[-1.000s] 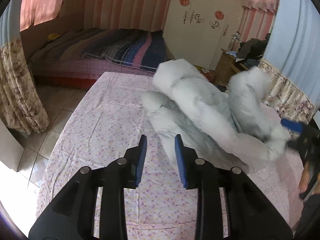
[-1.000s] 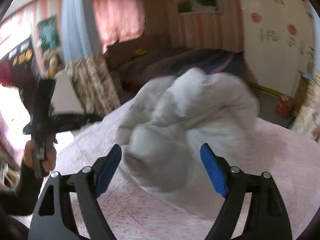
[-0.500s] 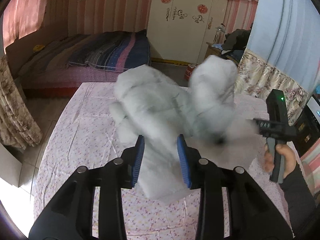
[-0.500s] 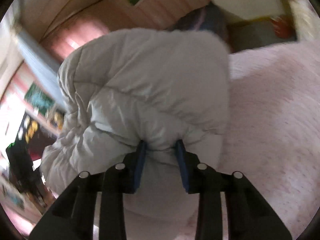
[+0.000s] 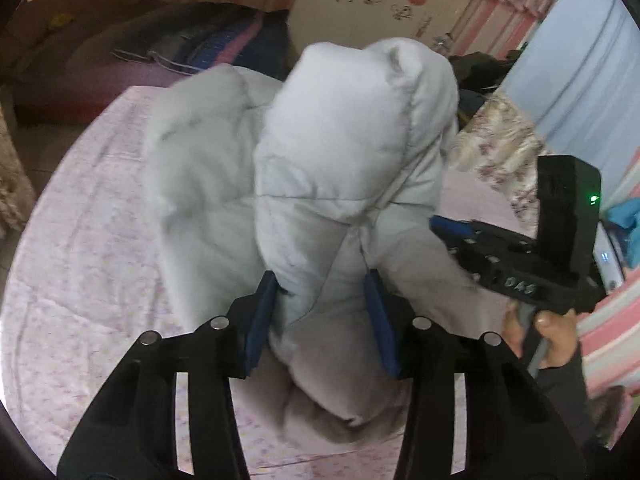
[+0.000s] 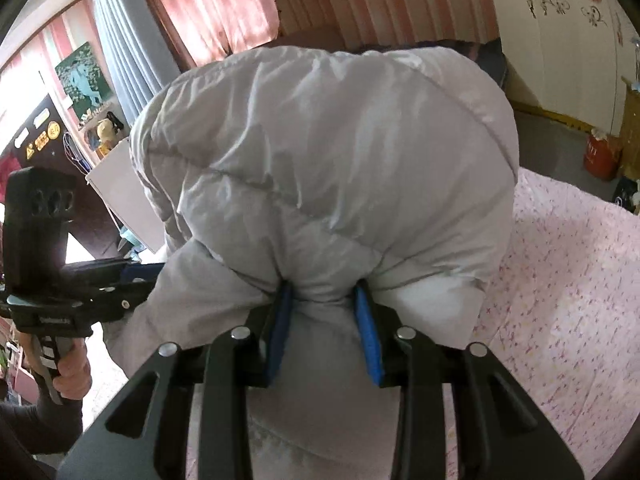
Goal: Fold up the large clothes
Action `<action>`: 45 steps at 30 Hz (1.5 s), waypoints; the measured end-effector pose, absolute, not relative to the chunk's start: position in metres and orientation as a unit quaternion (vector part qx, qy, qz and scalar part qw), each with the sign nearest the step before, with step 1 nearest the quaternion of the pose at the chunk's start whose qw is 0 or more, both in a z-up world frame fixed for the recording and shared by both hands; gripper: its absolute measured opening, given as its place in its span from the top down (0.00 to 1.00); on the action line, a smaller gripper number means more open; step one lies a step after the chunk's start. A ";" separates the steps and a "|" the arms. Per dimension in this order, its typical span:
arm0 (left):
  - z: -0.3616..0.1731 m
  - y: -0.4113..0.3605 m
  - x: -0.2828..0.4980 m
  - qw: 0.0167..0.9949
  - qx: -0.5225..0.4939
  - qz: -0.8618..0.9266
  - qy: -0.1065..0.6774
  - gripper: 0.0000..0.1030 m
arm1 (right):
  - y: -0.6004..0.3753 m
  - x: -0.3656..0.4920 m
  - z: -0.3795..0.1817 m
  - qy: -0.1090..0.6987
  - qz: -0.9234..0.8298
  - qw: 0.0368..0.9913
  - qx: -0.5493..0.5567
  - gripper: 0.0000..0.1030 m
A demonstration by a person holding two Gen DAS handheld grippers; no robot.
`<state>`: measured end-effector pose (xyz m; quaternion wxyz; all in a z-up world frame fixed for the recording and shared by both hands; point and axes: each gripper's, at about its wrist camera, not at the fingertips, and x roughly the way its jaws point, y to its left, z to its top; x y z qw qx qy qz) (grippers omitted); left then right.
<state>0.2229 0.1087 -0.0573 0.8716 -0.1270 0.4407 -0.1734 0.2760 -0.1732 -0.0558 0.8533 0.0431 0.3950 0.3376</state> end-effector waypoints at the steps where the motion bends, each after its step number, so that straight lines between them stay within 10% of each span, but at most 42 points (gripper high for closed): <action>1: -0.060 0.108 0.226 0.869 -0.128 -0.175 0.444 0.61 | -0.174 0.276 -0.053 0.394 0.339 0.853 0.044 0.67; 6: -0.083 0.119 0.229 0.864 -0.130 -0.156 0.461 0.89 | -0.196 0.269 -0.034 0.378 0.348 0.856 0.064 0.66; 26: -0.139 0.174 0.213 0.846 -0.167 -0.087 0.499 0.89 | -0.104 0.378 -0.030 0.412 0.291 0.860 -0.072 0.67; 36: -0.056 0.162 0.211 0.895 -0.119 -0.074 0.423 0.52 | -0.180 0.265 0.035 0.301 0.291 0.906 -0.058 0.50; 45: -0.041 0.167 0.274 0.895 -0.130 -0.027 0.426 0.54 | -0.175 0.193 -0.007 0.322 0.304 0.891 -0.104 0.50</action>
